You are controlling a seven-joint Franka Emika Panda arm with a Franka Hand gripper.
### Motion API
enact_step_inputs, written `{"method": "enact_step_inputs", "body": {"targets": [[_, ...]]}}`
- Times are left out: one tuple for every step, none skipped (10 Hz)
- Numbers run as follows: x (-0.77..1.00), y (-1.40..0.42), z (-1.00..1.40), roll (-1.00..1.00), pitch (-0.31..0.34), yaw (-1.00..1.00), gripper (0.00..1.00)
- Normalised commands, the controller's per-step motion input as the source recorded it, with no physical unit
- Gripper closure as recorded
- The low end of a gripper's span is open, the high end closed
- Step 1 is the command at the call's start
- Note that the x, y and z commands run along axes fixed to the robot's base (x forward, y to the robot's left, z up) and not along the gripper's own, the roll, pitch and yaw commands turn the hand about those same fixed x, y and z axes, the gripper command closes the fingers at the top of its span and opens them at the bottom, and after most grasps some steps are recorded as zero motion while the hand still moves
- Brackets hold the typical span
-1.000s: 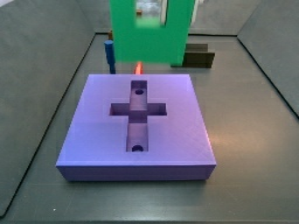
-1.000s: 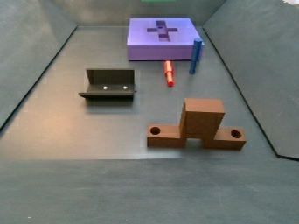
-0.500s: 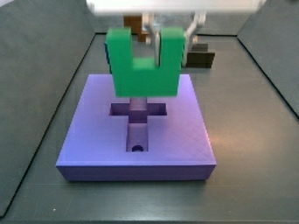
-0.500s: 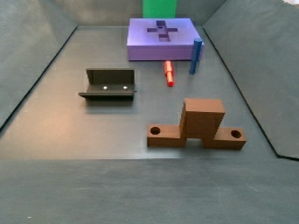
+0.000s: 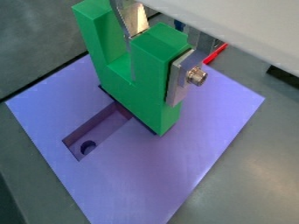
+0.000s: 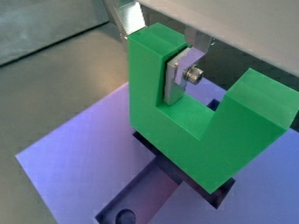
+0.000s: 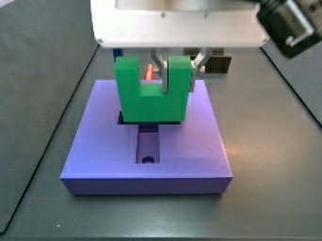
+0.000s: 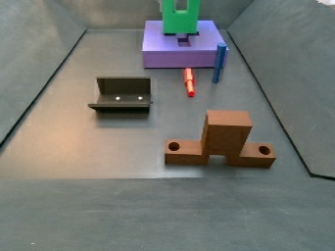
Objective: Pick up the green object. Move up. Place the green object on the fixture. Regrasp the green object. Move to above the board. Insert the green object.
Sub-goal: Insert the green object.
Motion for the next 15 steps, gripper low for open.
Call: {"method": "enact_step_inputs", "body": {"targets": [[0.00, 0.00, -0.29, 0.00, -0.019, 0.00, 1.00], [-0.04, 0.00, -0.27, -0.08, -0.067, 0.00, 1.00], [-0.25, 0.00, -0.15, -0.11, -0.120, 0.00, 1.00], [-0.35, 0.04, -0.05, -0.14, -0.166, -0.02, 1.00], [-0.33, 0.06, -0.06, -0.13, -0.163, -0.02, 1.00], [-0.18, 0.03, -0.09, -0.11, -0.143, 0.00, 1.00], [0.00, 0.00, -0.17, -0.11, -0.107, 0.00, 1.00], [0.23, 0.00, -0.25, -0.09, -0.043, 0.00, 1.00], [0.20, 0.00, -0.24, -0.06, -0.037, 0.00, 1.00], [0.19, 0.00, -0.20, -0.05, -0.020, 0.00, 1.00], [0.13, 0.00, -0.19, -0.01, 0.000, 0.00, 1.00], [0.00, 0.01, -0.24, 0.00, 0.000, 0.00, 1.00], [-0.14, 0.01, -0.23, 0.00, -0.019, -0.03, 1.00], [-0.07, 0.00, -0.47, 0.00, -0.057, -0.02, 1.00], [-0.10, 0.00, -0.93, 0.01, -0.100, -0.03, 1.00]]}}
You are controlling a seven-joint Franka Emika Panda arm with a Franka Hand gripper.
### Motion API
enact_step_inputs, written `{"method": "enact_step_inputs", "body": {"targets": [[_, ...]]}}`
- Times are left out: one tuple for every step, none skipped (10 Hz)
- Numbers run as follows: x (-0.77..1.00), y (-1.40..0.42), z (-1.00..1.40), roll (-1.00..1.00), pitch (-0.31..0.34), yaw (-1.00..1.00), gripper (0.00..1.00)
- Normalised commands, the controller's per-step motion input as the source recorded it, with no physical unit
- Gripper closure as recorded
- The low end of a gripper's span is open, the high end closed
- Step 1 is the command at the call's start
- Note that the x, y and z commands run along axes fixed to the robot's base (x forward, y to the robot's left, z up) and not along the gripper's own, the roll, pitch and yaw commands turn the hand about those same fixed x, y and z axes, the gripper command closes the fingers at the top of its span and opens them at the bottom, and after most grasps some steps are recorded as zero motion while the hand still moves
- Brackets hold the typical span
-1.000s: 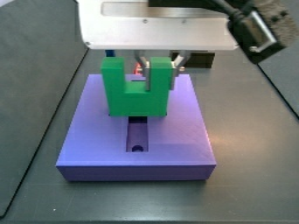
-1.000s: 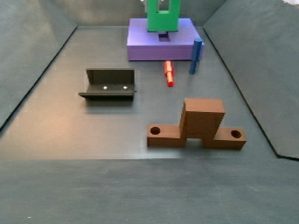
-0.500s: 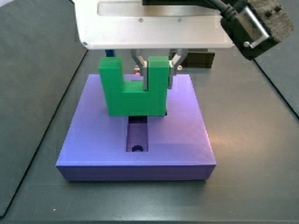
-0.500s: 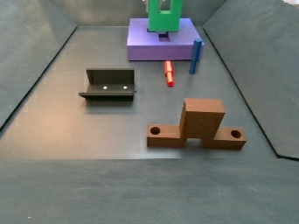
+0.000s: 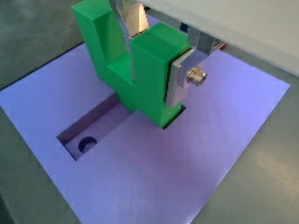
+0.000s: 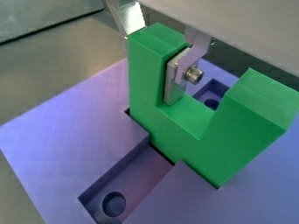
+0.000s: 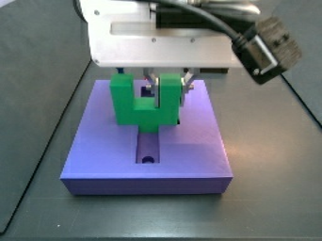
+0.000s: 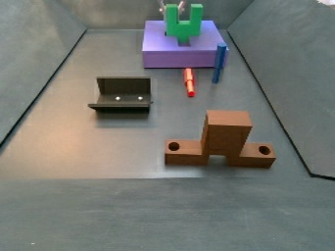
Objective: Pick up the green object. Move up. Place the green object on the fixture. Regrasp the green object. Move to above the board. Insert the green object.
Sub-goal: Insert the green object.
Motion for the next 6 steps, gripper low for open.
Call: {"method": "enact_step_inputs", "body": {"targets": [[-0.05, 0.00, -1.00, 0.11, -0.040, -0.02, 1.00], [0.00, 0.00, -0.93, 0.11, 0.000, -0.02, 1.00], [0.00, 0.00, -0.75, 0.11, 0.016, -0.04, 1.00], [0.00, 0.00, -0.41, 0.04, 0.043, -0.05, 1.00], [-0.04, 0.00, 0.00, 0.00, 0.000, 0.00, 1.00], [-0.23, -0.06, 0.00, 0.04, -0.137, 0.00, 1.00]]}}
